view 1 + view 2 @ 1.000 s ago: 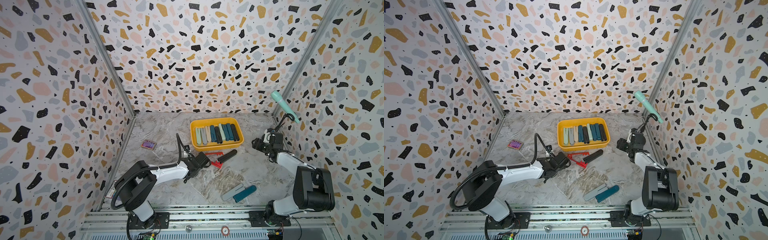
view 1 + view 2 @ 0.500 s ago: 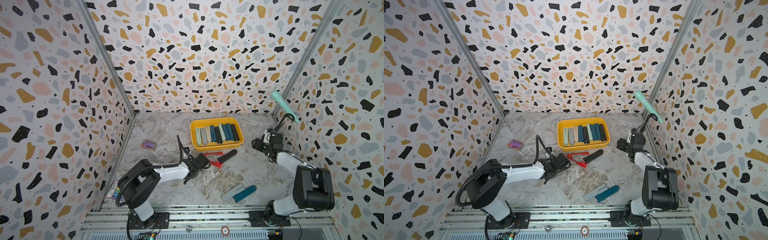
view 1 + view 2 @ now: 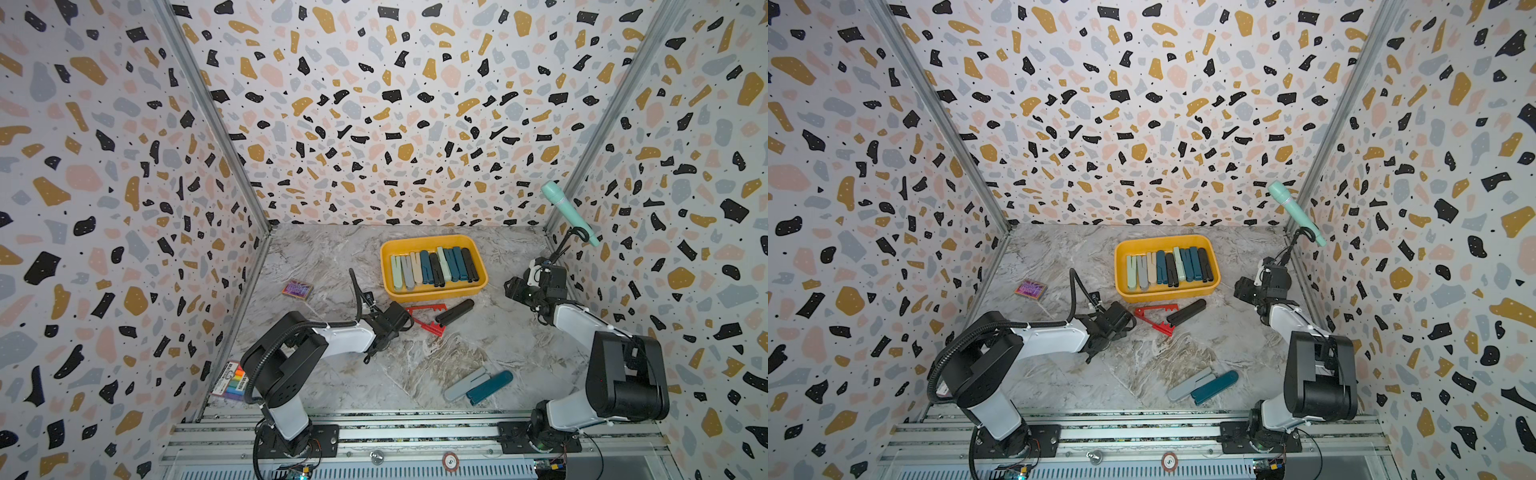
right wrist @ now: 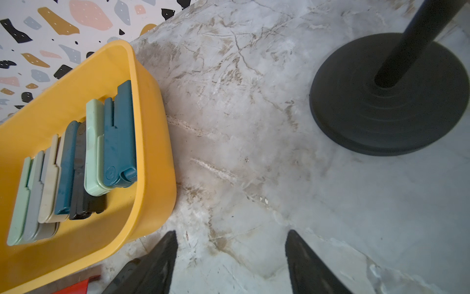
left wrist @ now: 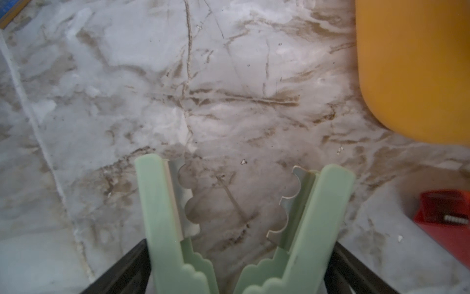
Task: Put the pruning pliers into the storage box
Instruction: Pick up the pruning pliers from the center of the board.
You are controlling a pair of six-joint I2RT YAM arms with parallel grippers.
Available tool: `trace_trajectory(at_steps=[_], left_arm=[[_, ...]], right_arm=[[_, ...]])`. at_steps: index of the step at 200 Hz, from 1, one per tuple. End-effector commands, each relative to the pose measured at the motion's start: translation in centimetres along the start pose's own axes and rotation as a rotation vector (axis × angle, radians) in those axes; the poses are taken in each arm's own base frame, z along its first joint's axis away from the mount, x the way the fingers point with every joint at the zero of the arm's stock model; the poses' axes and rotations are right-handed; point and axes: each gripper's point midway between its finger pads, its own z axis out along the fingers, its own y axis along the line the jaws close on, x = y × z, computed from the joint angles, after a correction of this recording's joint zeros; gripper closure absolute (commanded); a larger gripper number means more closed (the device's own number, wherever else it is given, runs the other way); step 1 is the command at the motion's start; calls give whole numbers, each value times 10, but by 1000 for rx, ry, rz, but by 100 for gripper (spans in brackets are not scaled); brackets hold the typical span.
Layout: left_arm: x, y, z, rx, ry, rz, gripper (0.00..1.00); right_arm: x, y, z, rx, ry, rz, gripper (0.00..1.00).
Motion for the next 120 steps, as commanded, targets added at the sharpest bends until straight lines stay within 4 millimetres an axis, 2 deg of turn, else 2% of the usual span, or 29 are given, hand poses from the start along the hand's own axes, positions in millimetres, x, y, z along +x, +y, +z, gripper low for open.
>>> trace_trajectory(at_steps=[1, 35, 61, 99, 120], left_arm=[[-2, -8, 6, 2, 2, 60, 6], [17, -5, 12, 33, 55, 54, 18], [32, 4, 12, 51, 86, 28, 43], [47, 21, 10, 34, 118, 37, 66], [45, 24, 8, 37, 108, 33, 83]], right_arm=[[-3, -3, -8, 22, -8, -8, 31], [-4, -4, -11, 33, -16, -11, 31], [-4, -4, -10, 33, -13, -11, 31], [-5, -3, -10, 26, -14, -6, 31], [-6, -2, -10, 20, -16, -3, 31]])
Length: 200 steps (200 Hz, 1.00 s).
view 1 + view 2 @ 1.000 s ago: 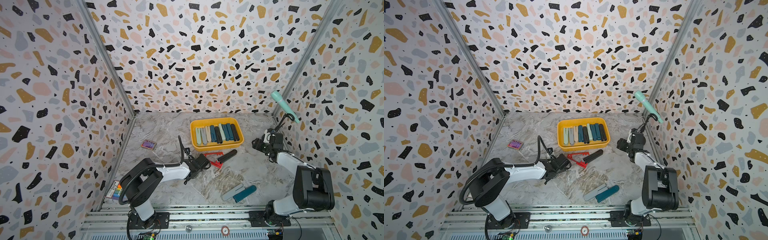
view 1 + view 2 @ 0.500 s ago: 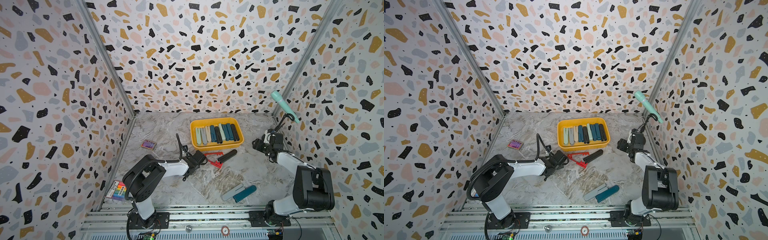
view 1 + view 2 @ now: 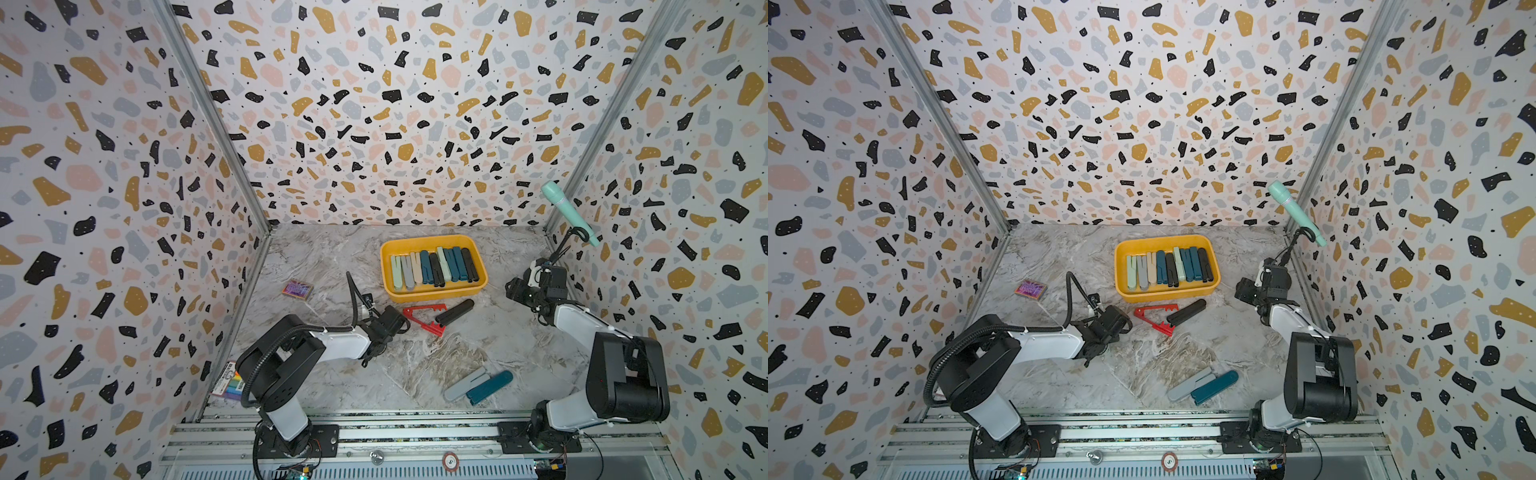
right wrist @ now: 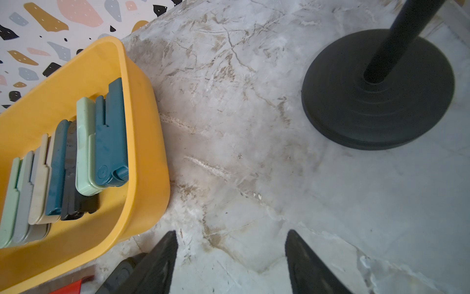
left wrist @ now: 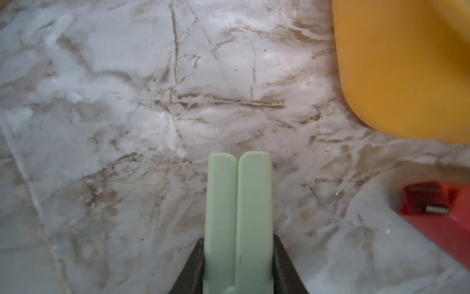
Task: Put the pruning pliers into the storage box
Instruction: Pick up the pruning pliers from the center of the board.
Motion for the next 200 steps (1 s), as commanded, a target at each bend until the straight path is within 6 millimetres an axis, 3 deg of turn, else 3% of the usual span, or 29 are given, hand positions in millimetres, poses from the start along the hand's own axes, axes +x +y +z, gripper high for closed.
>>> trace_trajectory(at_steps=[1, 18, 48, 96, 126, 167, 200], left_arm=[[40, 27, 4, -50, 140, 55, 84], [32, 24, -1, -39, 113, 40, 99], [2, 19, -17, -17, 19, -15, 96], [-72, 3, -62, 20, -174, -57, 93], [-102, -12, -80, 54, -234, -46, 93], [-150, -40, -104, 109, -349, -48, 93], [-182, -73, -109, 145, -398, -10, 94]], right_arm=[[-7, 2, -9, -3, -23, -4, 31], [-7, 2, -9, -3, -25, -4, 31], [-8, 6, -9, -23, -22, 1, 31], [-9, 14, -10, -59, -31, -7, 31], [-10, 15, -9, -66, -26, -10, 31], [-12, 16, -9, -66, -29, -9, 31], [-11, 16, -9, -68, -28, -6, 31]])
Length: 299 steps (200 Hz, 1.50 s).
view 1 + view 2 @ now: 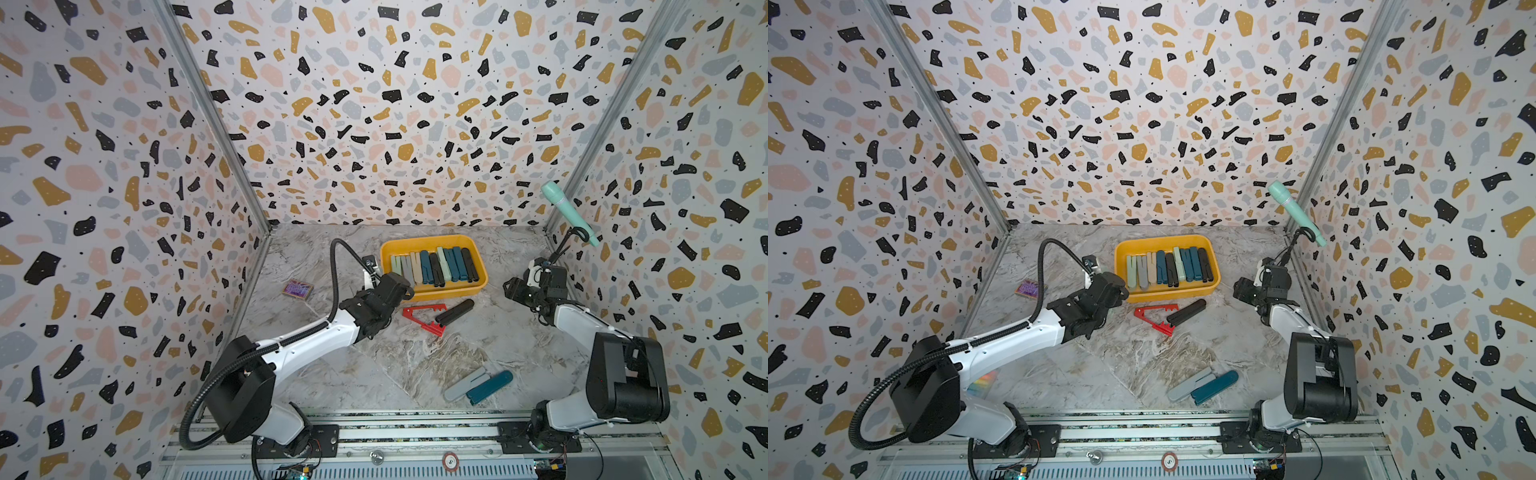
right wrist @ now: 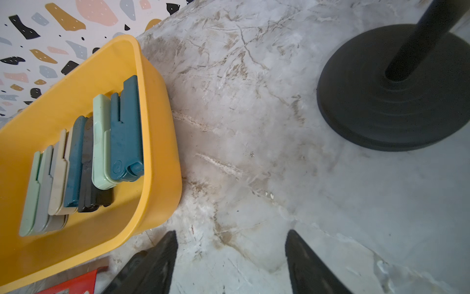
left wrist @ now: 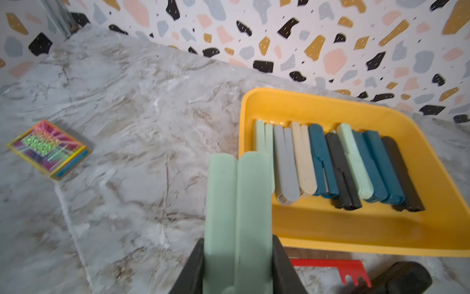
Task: Put the pruning pliers into the storage box
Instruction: Pick up the pruning pliers from the center of the board, then place the pruning pliers in the storage box.
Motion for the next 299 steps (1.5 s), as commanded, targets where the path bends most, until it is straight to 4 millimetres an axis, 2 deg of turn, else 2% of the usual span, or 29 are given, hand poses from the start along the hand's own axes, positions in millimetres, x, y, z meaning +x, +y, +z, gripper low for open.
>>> trace_trajectory(at_steps=[1, 30, 58, 94, 135, 176, 231, 299], left_arm=[[-35, -23, 4, 27, -86, 27, 94], [-56, -54, 20, 86, -118, 29, 95], [-66, -77, 49, 113, -114, 26, 95], [-52, -108, 97, 152, -43, 36, 95], [-28, -124, 142, 149, 36, 43, 96], [-2, -105, 163, 77, 88, 71, 97], [5, -65, 176, -35, 112, 129, 96], [16, -51, 189, -55, 145, 149, 96]], right_arm=[[-12, 8, -8, -21, -36, -9, 31], [-10, 12, -7, -48, -33, 7, 31], [-4, 14, -5, -56, -21, 7, 31], [2, 9, -5, -37, -11, 11, 31], [3, 7, -5, -25, -2, 2, 31], [4, 4, -7, -6, -4, -9, 31], [5, 3, -5, -6, 3, -9, 31], [6, 1, -6, 5, 4, -7, 31]])
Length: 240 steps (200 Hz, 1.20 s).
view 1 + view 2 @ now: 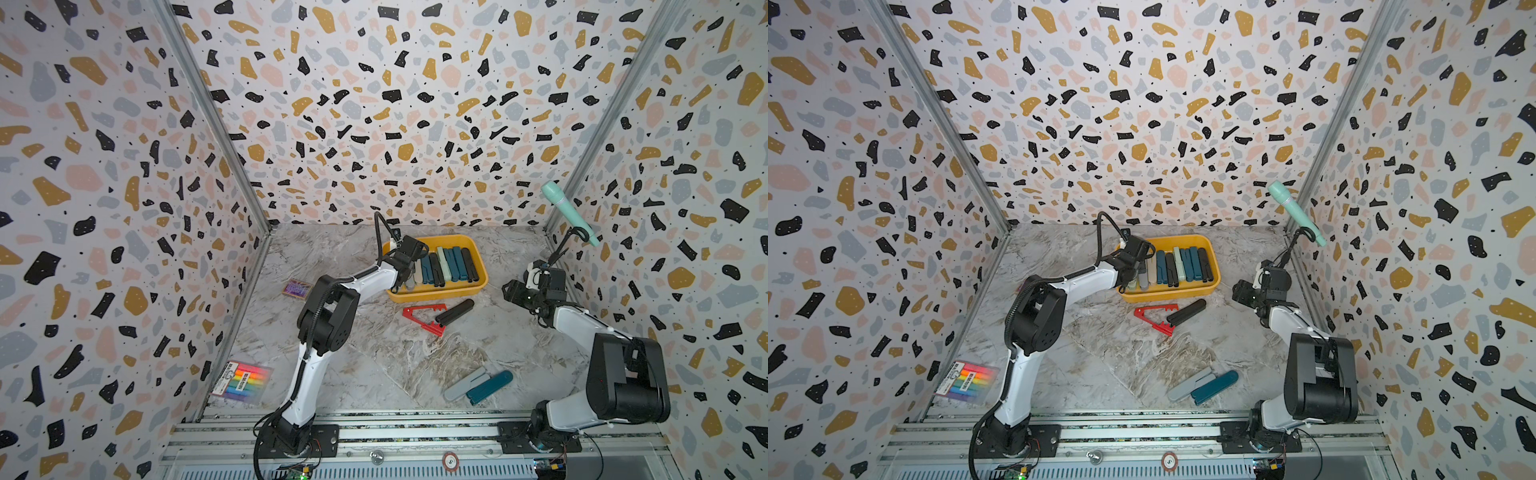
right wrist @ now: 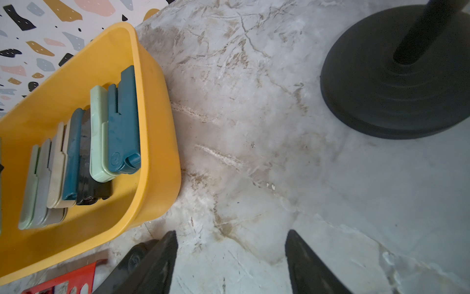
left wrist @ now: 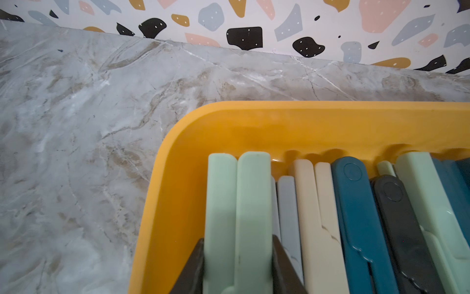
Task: Put the pruning pliers into the storage box
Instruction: Place the pruning pliers in the storage box.
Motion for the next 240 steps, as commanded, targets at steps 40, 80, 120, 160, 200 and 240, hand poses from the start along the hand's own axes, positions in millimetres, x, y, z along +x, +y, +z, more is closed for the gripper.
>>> trace_trajectory(at_steps=[40, 80, 120, 160, 200, 240], left_arm=[[10, 5, 14, -11, 23, 28, 95], [19, 0, 22, 5, 50, 36, 92], [23, -3, 27, 11, 70, 46, 79], [19, 1, 24, -6, 59, 33, 57], [2, 1, 13, 0, 28, 17, 48], [-27, -4, -6, 34, -31, -24, 45]], right_arm=[[-4, 1, -8, 11, -16, -11, 31], [-4, 1, -9, 15, -19, -10, 31], [-3, 0, -10, 19, -19, -12, 31], [-3, -1, -11, 21, -20, -12, 31], [-3, -2, -12, 22, -21, -8, 31], [-3, -2, -13, 20, -25, -9, 31]])
